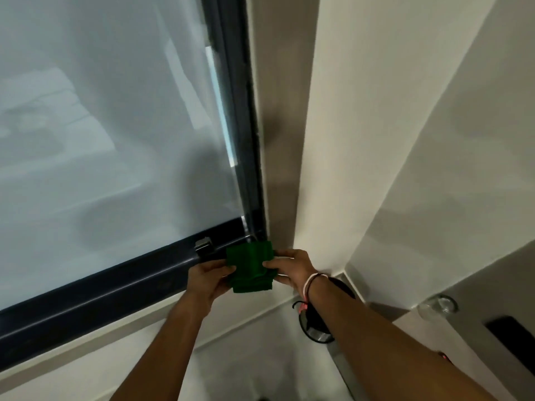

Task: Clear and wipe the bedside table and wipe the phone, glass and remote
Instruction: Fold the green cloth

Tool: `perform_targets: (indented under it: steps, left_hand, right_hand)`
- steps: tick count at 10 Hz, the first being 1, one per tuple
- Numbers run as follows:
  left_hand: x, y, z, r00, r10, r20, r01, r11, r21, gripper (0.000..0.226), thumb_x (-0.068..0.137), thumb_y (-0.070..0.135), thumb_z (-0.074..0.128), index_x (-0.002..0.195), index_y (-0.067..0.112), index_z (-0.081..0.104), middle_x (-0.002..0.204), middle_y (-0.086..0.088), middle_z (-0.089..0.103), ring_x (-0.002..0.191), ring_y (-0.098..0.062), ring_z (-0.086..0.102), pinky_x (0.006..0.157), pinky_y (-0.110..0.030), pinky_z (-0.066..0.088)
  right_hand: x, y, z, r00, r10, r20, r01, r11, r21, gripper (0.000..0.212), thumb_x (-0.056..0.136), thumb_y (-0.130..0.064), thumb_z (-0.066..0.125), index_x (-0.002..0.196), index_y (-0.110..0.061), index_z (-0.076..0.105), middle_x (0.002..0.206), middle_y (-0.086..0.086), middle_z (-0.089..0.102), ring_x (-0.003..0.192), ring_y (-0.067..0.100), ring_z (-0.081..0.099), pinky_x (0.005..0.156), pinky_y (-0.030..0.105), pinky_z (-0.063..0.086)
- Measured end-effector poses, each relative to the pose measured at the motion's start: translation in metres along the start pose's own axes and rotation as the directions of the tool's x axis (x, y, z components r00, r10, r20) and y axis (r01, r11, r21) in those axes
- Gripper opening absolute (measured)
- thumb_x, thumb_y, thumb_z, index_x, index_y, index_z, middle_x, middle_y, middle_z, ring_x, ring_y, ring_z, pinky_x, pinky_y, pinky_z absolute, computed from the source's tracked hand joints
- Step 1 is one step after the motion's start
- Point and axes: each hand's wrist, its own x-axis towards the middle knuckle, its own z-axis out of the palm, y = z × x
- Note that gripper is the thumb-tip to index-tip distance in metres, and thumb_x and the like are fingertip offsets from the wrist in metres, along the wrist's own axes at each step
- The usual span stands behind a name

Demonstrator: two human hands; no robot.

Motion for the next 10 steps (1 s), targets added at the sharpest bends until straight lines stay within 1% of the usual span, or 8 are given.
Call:
perform_targets:
  steps: [2,3,4,5,6,7,9,10]
  left_hand:
    - [0.048,-0.003,-0.008,0.968,0.062,-0.245,-0.031,0.991,0.129,0.025,0.082,-0.001,0.077,0.106,0.002,0.068,0.104,-0.018,0.070,0.097,-0.034,0.070,0.079,-0.039,0.058]
    - [0.065,-0.003,-0.005,0.940,0.102,-0.325,-0.039,0.980,0.193,0.024,0.078,0.004,0.082,0.094,0.013,0.066,0.095,-0.010,0.067,0.086,-0.027,0.069,0.072,-0.035,0.059]
    - [0.080,-0.009,0.000,0.931,0.145,-0.336,-0.063,0.968,0.242,0.028,0.075,0.003,0.084,0.094,0.012,0.066,0.093,-0.010,0.068,0.087,-0.026,0.069,0.063,-0.033,0.059]
    - [0.097,-0.021,0.006,0.918,0.186,-0.349,-0.058,0.936,0.346,0.027,0.076,0.005,0.083,0.098,0.009,0.068,0.092,-0.008,0.068,0.091,-0.026,0.070,0.070,-0.039,0.063]
    - [0.096,-0.026,0.008,0.904,0.233,-0.358,-0.067,0.905,0.421,0.026,0.079,0.006,0.080,0.102,0.007,0.069,0.096,-0.011,0.070,0.096,-0.029,0.070,0.086,-0.049,0.060]
    - [0.099,-0.023,0.006,0.901,0.290,-0.321,-0.072,0.833,0.549,0.022,0.083,0.007,0.077,0.103,0.005,0.069,0.103,-0.017,0.071,0.098,-0.032,0.069,0.089,-0.050,0.059]
    - [0.087,-0.006,0.011,0.886,0.456,-0.085,-0.134,0.426,0.895,0.017,0.092,0.026,0.068,0.100,0.012,0.063,0.086,-0.001,0.058,0.080,-0.019,0.060,0.076,-0.037,0.055]
    - [0.070,-0.002,0.007,0.806,0.583,0.102,-0.255,0.187,0.949,0.027,0.096,0.043,0.057,0.098,0.017,0.062,0.090,0.000,0.063,0.077,-0.018,0.062,0.071,-0.038,0.056]
  right_hand:
    - [0.054,0.021,0.039,0.993,0.003,-0.121,0.005,0.998,0.067,0.027,0.076,0.013,0.073,0.090,-0.010,0.067,0.109,0.023,0.070,0.091,0.034,0.068,0.071,0.033,0.057]
    - [0.076,0.029,0.050,0.967,-0.022,-0.255,0.027,0.999,0.017,0.024,0.073,0.007,0.079,0.090,-0.007,0.072,0.107,0.023,0.072,0.100,0.039,0.069,0.093,0.047,0.056]
    - [0.094,0.033,0.057,0.920,-0.018,-0.391,0.017,1.000,-0.005,0.029,0.067,0.002,0.086,0.094,0.000,0.073,0.100,0.022,0.073,0.098,0.040,0.069,0.096,0.049,0.054]
    - [0.106,0.037,0.061,0.875,-0.020,-0.484,-0.014,0.998,-0.065,0.033,0.064,-0.008,0.091,0.093,-0.002,0.076,0.097,0.019,0.075,0.094,0.035,0.071,0.095,0.045,0.056]
    - [0.100,0.034,0.062,0.846,-0.037,-0.532,-0.073,0.980,-0.183,0.036,0.067,-0.022,0.090,0.097,-0.007,0.078,0.103,0.013,0.075,0.096,0.029,0.071,0.090,0.026,0.053]
    - [0.101,0.031,0.065,0.821,-0.052,-0.569,-0.124,0.956,-0.267,0.044,0.069,-0.029,0.089,0.102,-0.003,0.076,0.111,0.014,0.072,0.104,0.032,0.068,0.090,0.030,0.052]
    - [0.092,0.027,0.060,0.852,-0.081,-0.517,-0.104,0.942,-0.319,0.039,0.080,-0.032,0.081,0.104,-0.003,0.075,0.109,0.014,0.074,0.108,0.032,0.067,0.090,0.028,0.048]
    - [0.073,0.024,0.049,0.813,-0.162,-0.560,-0.072,0.925,-0.373,0.035,0.087,-0.027,0.071,0.109,0.001,0.067,0.110,0.021,0.071,0.105,0.039,0.065,0.085,0.034,0.050]
